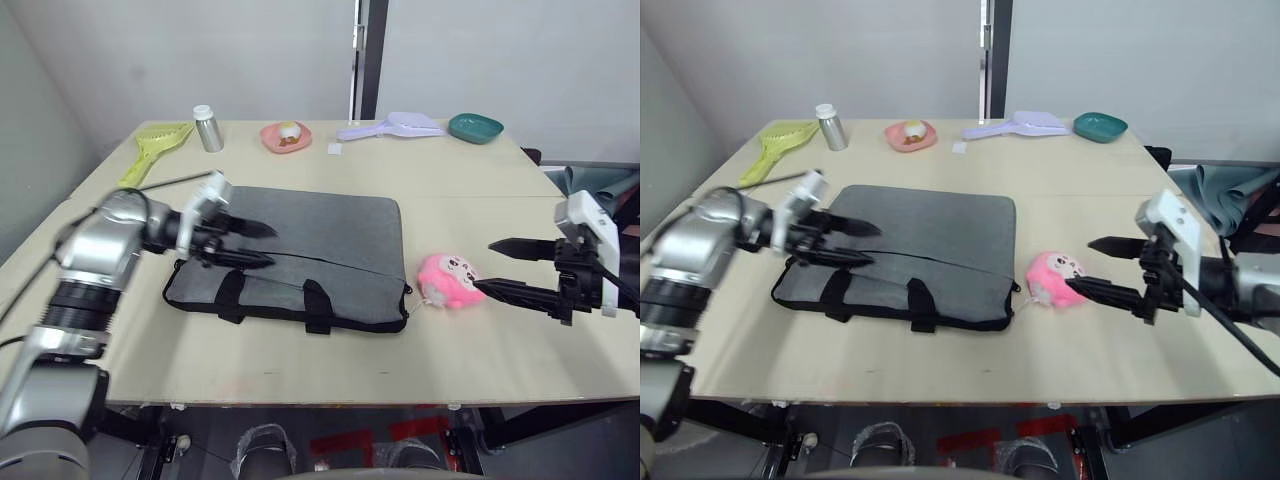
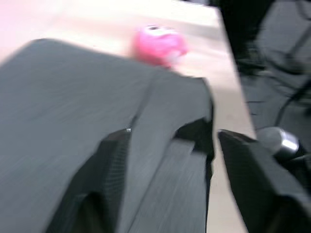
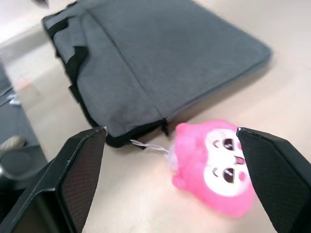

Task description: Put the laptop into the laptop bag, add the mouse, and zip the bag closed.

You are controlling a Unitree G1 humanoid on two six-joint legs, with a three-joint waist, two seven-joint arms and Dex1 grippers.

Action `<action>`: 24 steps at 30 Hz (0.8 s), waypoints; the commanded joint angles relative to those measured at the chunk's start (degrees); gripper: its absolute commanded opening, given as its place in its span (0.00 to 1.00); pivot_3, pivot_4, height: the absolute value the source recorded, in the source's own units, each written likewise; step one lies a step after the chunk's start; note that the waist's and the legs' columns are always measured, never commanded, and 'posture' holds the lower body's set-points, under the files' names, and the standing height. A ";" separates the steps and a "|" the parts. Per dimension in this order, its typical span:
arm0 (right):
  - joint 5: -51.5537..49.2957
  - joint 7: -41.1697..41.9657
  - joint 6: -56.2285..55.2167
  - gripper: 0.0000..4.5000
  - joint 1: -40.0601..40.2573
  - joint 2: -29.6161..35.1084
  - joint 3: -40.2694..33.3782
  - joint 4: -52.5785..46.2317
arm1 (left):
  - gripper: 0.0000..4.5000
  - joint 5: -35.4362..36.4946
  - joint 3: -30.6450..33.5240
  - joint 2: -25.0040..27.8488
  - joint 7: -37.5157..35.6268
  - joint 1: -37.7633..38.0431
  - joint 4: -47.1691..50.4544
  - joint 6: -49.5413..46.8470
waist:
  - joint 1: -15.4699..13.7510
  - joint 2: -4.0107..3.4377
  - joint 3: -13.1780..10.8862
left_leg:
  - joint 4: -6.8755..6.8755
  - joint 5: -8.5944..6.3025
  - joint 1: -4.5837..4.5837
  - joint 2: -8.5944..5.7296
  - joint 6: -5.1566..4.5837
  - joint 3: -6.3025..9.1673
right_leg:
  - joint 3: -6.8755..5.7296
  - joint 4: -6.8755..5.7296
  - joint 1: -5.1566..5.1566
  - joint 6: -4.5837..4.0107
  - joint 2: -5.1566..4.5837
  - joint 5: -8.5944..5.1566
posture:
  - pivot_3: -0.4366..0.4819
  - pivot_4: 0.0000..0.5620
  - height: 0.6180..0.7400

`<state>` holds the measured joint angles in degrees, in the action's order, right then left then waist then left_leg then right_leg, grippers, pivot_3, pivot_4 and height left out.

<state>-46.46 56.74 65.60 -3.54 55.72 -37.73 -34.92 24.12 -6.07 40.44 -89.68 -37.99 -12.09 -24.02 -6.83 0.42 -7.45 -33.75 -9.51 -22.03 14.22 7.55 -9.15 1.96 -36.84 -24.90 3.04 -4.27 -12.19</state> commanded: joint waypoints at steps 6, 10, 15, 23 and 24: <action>-6.49 -4.35 2.94 0.43 6.39 -0.21 -10.94 -4.77 | 0.00 -8.00 -6.78 -11.57 -0.61 -6.09 -15.75 16.63 | -0.48 0.01 -0.01 | -0.04 0.01 0.03 -0.05 -0.05 0.00 | 0.02 0.07 0.04 0.04 -0.05 0.02 | 0.48 0.27 1.00; -9.15 -6.38 3.68 0.12 9.11 -0.31 -13.43 -6.48 | 0.00 -11.24 -9.23 -14.72 -0.61 -6.66 -19.90 20.71 | -0.92 0.01 -0.01 | -0.02 0.05 -0.02 -0.06 -0.16 0.01 | 0.00 0.23 0.06 0.08 -0.06 0.04 | 0.48 0.27 1.00; -10.44 -8.99 2.34 0.02 11.67 -0.62 -13.51 -7.05 | 0.00 -15.82 -11.27 -16.95 1.82 -6.23 -24.16 26.14 | -1.62 -0.17 0.11 | 0.00 0.01 0.07 -0.08 -0.12 0.01 | 0.01 0.22 0.19 0.09 -0.10 0.04 | 0.48 0.27 1.00; -4.63 -12.16 -4.72 0.19 7.66 2.13 0.46 -2.46 | 0.00 -22.74 -15.47 -15.98 -0.24 -5.48 -30.30 34.78 | -1.32 -0.51 0.77 | 0.31 0.00 1.03 -0.27 -0.12 -0.03 | 0.03 0.59 1.24 0.41 -0.52 -0.08 | 0.48 0.27 1.00; -3.93 -12.06 -4.96 0.26 7.15 2.94 2.34 -1.68 | 0.00 -23.11 -15.71 -16.04 -0.31 -5.63 -30.94 34.94 | -1.19 -0.60 0.92 | 0.45 0.00 1.08 -0.31 -0.12 -0.03 | 0.00 0.75 1.33 0.42 -0.62 -0.08 | 0.48 0.27 1.00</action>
<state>-51.64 44.85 61.87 4.58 57.51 -37.24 -37.71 5.38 -18.54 24.16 -89.20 -45.83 -38.55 11.10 -8.02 -0.19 -6.53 -33.24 -9.51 -20.94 13.82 7.43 -9.19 1.95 -36.06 -23.55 3.48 -4.92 -12.26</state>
